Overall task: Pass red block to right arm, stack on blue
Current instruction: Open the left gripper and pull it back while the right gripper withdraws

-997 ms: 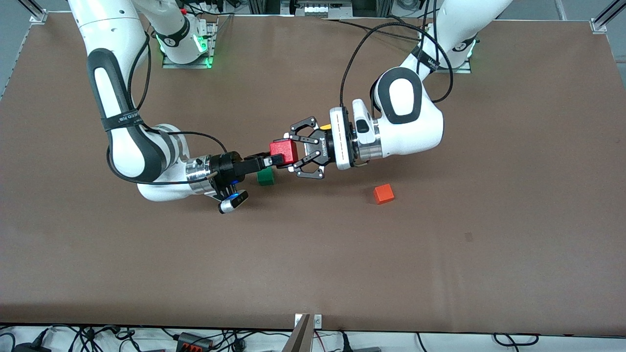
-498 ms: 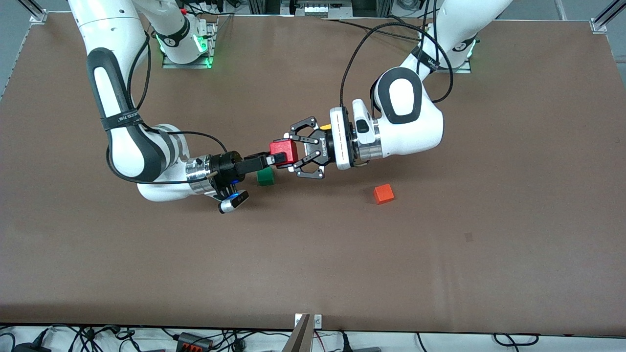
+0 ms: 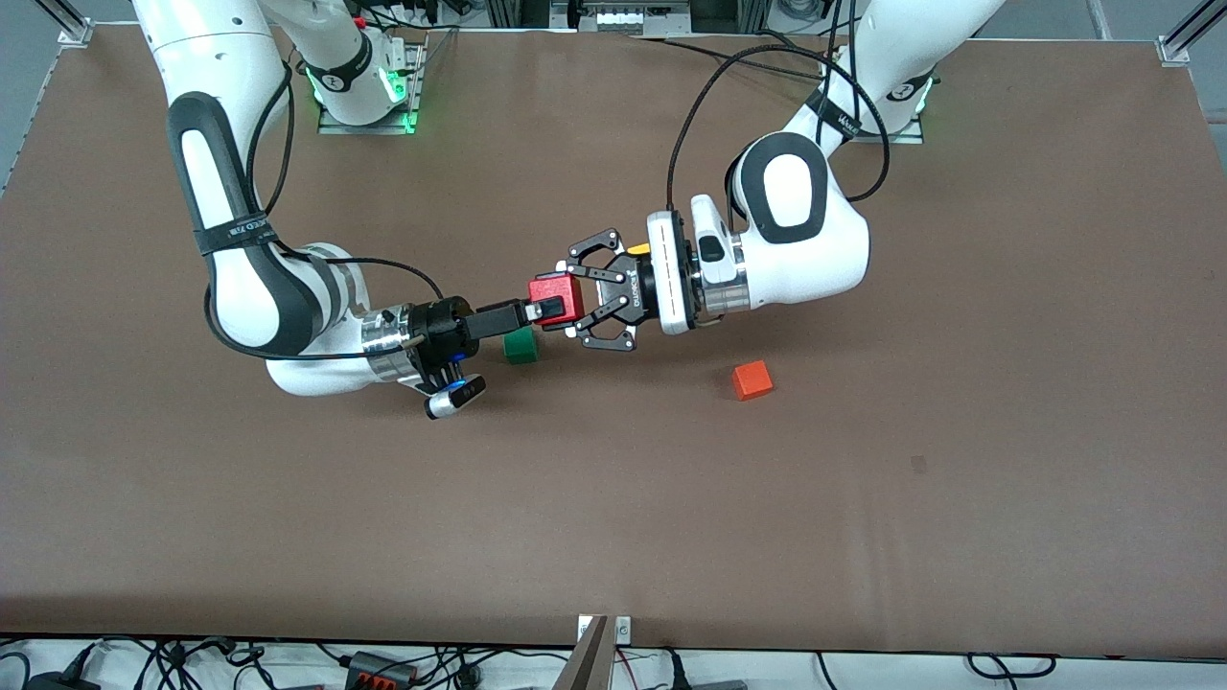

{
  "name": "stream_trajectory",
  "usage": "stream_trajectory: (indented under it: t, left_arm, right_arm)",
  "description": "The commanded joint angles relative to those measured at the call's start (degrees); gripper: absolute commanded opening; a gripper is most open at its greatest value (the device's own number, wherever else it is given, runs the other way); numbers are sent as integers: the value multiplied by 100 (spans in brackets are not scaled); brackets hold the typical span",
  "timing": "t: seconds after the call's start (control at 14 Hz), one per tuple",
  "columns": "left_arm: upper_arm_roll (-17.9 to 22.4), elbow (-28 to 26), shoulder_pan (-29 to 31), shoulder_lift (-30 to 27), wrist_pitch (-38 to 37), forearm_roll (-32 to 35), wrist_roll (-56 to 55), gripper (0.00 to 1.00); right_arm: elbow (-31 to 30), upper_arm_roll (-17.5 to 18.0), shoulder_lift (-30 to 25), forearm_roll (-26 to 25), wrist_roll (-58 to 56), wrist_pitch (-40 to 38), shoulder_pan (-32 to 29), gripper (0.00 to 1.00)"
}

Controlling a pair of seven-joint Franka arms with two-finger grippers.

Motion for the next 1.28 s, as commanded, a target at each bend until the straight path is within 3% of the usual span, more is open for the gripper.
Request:
stream_trajectory:
  t: [0.0, 0.36, 0.5, 0.78, 1.07, 1.21]
  left_arm:
    - [-8, 1, -30, -67, 59, -137, 281, 100]
    - [-8, -7, 14, -180, 32, -128, 272, 100]
    - [-8, -7, 110, -269, -29, -84, 255, 100]
    - [44, -7, 540, -348, -817, 125, 228, 100]
    - [45, 45, 1252, -339, -2136, 1502, -244, 100]
    - [53, 107, 1463, -339, -2585, 2303, -727, 100]
  right_arm:
    - [27, -23, -53, 26, 47, -53, 26, 0]
    - [97, -57, -53, -26, 30, -61, 8, 0]
    - [220, -66, -53, -341, 38, -53, -35, 0]
    - [467, -84, -70, -1474, 74, -53, -325, 0]
    - [475, -93, -193, -2932, 47, -53, -580, 0]
    - [475, -93, -263, -3950, 65, -44, -677, 0]
